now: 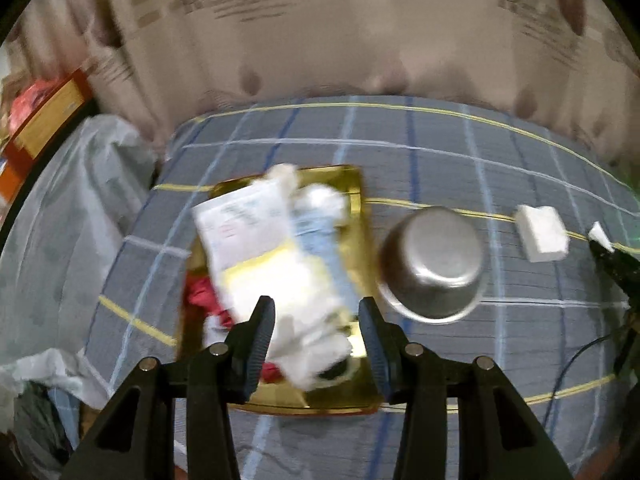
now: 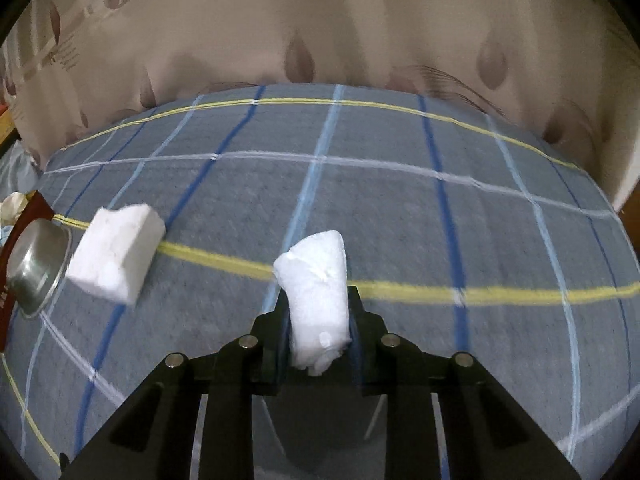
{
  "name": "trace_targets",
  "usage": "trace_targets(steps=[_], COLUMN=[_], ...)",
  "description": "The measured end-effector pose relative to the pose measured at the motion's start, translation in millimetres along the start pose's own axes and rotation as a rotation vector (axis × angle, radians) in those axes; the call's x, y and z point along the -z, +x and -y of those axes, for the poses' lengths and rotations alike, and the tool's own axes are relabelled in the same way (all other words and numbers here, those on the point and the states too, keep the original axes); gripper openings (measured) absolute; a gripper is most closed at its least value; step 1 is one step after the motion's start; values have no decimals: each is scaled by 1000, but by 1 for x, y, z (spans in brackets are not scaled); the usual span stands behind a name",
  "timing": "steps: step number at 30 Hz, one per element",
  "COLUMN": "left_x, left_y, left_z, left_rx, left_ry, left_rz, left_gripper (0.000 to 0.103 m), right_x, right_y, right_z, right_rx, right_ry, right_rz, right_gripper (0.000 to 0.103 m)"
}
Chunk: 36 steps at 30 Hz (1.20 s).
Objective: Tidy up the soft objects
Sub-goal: 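Grasp the white tissue square with the left gripper while the right gripper holds the cotton wad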
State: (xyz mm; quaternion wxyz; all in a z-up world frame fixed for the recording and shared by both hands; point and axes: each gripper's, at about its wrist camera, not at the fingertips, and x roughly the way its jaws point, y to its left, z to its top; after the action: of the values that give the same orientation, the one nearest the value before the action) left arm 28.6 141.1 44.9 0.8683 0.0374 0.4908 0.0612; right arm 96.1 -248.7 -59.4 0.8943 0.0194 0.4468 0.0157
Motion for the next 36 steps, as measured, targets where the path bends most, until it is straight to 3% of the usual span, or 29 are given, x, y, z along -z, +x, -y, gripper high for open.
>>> trace_targets(steps=[9,14,16,17,19,26,33,36], left_x=[-15,-29,-35,-39,-45,-65,-76,-80], left_y=[5,18,22,25,26,44,57,66], left_z=[72,112,126,136,152,203,232,245], left_rx=[198,281,342,362,407,402,368,382], left_ry=[71,80,77,62,66,105,156,176], left_rz=[-57,-128,-143,-149,-136,-139,-74,-105], left_gripper=[47,48,60,79,85,85,86,86], right_x=[31,38,38,38,38,41,40,40], right_y=[-35,-40,-40,-40,-40,-41,-40,-41], right_z=[37,47,45,43,42,49,46,46], right_rx=[82,69,79,79,81,43,43,40], right_ry=[65,105,93,85,79,109,94,93], right_rz=[3,9,8,7,7,12,9,9], right_gripper=[22,22,24,26,26,27,31,32])
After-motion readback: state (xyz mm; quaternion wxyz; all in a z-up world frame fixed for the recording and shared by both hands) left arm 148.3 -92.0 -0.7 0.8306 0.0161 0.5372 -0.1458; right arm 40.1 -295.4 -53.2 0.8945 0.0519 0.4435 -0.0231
